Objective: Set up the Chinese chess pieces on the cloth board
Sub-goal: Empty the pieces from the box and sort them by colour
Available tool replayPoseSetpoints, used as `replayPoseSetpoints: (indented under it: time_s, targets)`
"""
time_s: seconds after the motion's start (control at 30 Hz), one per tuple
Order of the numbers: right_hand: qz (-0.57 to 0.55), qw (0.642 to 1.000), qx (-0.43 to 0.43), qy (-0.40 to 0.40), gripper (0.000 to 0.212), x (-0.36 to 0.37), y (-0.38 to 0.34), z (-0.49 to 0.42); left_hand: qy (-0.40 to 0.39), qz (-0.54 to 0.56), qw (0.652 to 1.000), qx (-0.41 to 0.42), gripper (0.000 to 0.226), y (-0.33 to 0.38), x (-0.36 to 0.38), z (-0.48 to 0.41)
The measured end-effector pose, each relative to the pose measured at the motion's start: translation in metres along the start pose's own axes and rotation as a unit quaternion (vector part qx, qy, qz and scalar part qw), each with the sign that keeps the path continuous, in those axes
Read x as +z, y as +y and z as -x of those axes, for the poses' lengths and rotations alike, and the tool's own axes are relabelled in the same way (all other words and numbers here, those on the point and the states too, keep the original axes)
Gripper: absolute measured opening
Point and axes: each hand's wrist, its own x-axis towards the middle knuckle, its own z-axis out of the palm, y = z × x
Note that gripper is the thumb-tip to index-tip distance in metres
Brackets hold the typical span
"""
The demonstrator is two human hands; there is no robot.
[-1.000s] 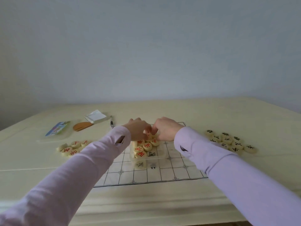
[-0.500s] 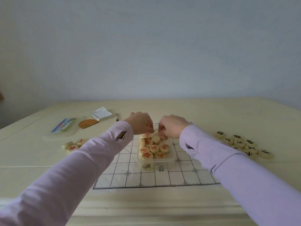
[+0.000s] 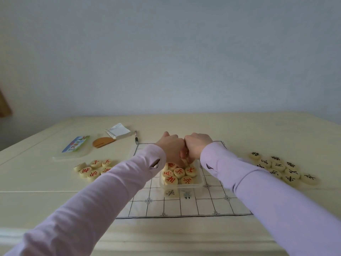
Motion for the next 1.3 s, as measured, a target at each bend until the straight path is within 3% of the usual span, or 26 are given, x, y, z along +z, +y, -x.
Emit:
replayPoseSetpoints:
  time_s: [0.2, 0.37, 0.5, 0.9, 1.0, 1.13, 1.3]
  targets:
    - [0.016, 0.999, -0.005, 0.036, 0.02, 0.008, 0.002, -0.005, -0.013, -0.006, 1.0, -0.006, 0.024, -0.002, -0.005, 0.008]
    - [0.038, 0.998, -0.019, 0.051, 0.02, 0.013, 0.002, -0.008, 0.031, 0.178, 0.978, -0.106, 0.027, -0.021, -0.022, 0.021]
    - [0.031, 0.998, -0.02, 0.042, 0.034, 0.014, 0.001, -0.011, 0.006, 0.226, 0.964, -0.136, 0.027, -0.028, -0.027, 0.029]
    - [0.044, 0.997, -0.016, 0.056, 0.017, 0.014, 0.0, -0.012, 0.028, 0.201, 0.965, -0.167, 0.033, -0.025, -0.024, 0.041]
    - [-0.07, 0.997, -0.004, 0.042, 0.017, 0.012, 0.01, -0.012, 0.032, 0.203, 0.964, -0.167, 0.033, -0.026, -0.021, 0.041]
    - [-0.318, 0.948, 0.013, 0.026, 0.03, 0.01, 0.028, -0.012, 0.033, 0.211, 0.963, -0.165, 0.033, -0.026, -0.018, 0.042]
    - [-0.432, 0.902, 0.016, 0.014, 0.032, 0.008, 0.034, -0.003, 0.045, 0.229, 0.96, -0.153, 0.027, -0.026, -0.011, 0.038]
